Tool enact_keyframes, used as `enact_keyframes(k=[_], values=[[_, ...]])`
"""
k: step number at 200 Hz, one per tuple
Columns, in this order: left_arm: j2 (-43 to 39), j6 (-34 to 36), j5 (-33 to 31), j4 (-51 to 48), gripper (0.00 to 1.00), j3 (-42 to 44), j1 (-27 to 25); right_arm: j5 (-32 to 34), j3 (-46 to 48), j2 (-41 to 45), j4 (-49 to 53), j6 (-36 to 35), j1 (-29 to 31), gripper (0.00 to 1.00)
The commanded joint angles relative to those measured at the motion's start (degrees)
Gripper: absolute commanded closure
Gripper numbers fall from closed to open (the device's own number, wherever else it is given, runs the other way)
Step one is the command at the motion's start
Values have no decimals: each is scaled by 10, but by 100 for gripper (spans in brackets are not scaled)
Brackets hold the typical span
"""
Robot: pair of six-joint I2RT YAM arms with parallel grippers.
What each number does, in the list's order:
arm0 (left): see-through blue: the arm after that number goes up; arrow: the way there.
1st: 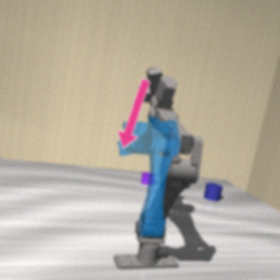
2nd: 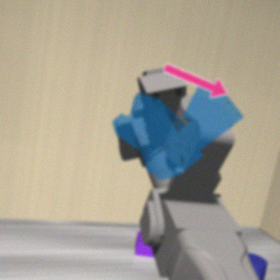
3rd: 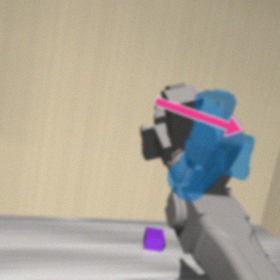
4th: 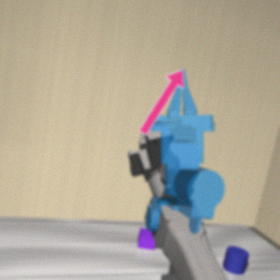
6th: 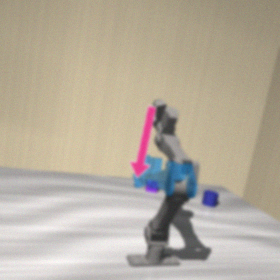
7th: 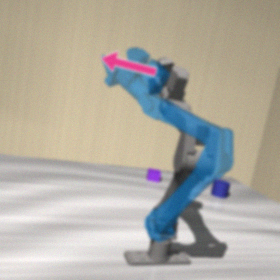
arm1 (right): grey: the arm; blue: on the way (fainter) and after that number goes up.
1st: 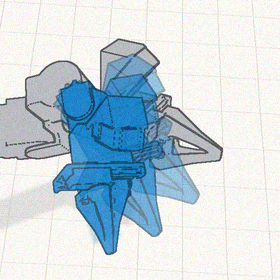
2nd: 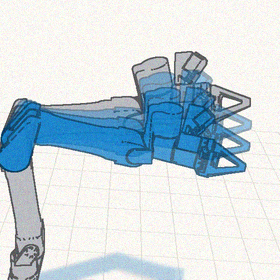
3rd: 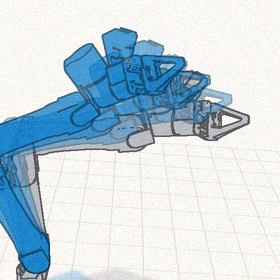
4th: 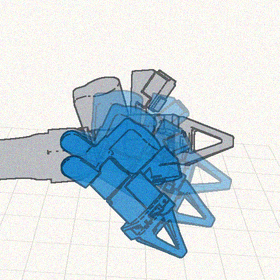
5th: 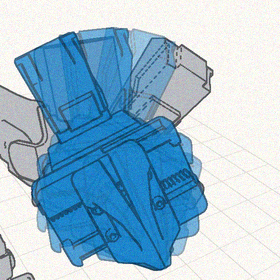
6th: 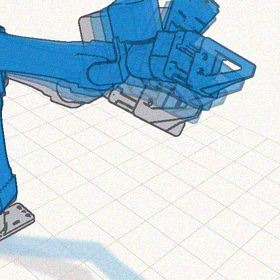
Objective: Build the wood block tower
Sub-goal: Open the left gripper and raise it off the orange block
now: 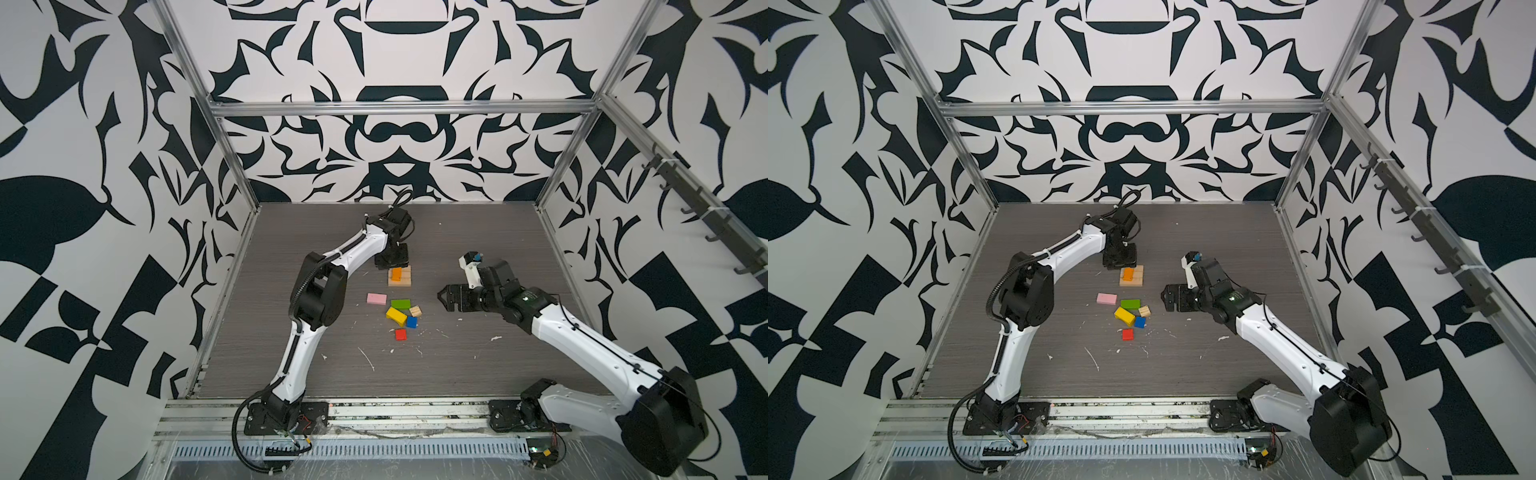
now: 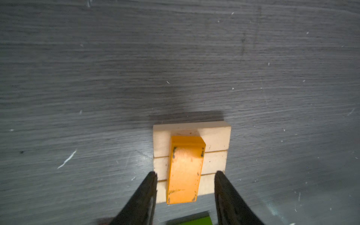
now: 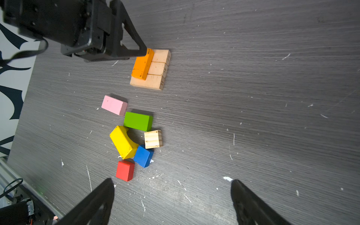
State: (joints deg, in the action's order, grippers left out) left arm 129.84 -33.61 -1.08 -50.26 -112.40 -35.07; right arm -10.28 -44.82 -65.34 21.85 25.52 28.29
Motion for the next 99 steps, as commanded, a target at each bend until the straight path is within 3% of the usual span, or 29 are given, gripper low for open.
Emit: enact_keyframes(k=[1, 47, 71, 99], values=[[6, -1, -10, -29, 50, -15, -4, 3, -19, -1, -1, -2, 3, 3], [-28, -1, -24, -14, 48, 18, -4, 7, -21, -9, -2, -5, 9, 3], [-53, -1, -31, -7, 38, 40, -4, 14, -28, -20, -3, -9, 19, 5], [-88, -3, -47, 7, 34, 77, -2, 43, -45, -43, 1, -28, 47, 8]])
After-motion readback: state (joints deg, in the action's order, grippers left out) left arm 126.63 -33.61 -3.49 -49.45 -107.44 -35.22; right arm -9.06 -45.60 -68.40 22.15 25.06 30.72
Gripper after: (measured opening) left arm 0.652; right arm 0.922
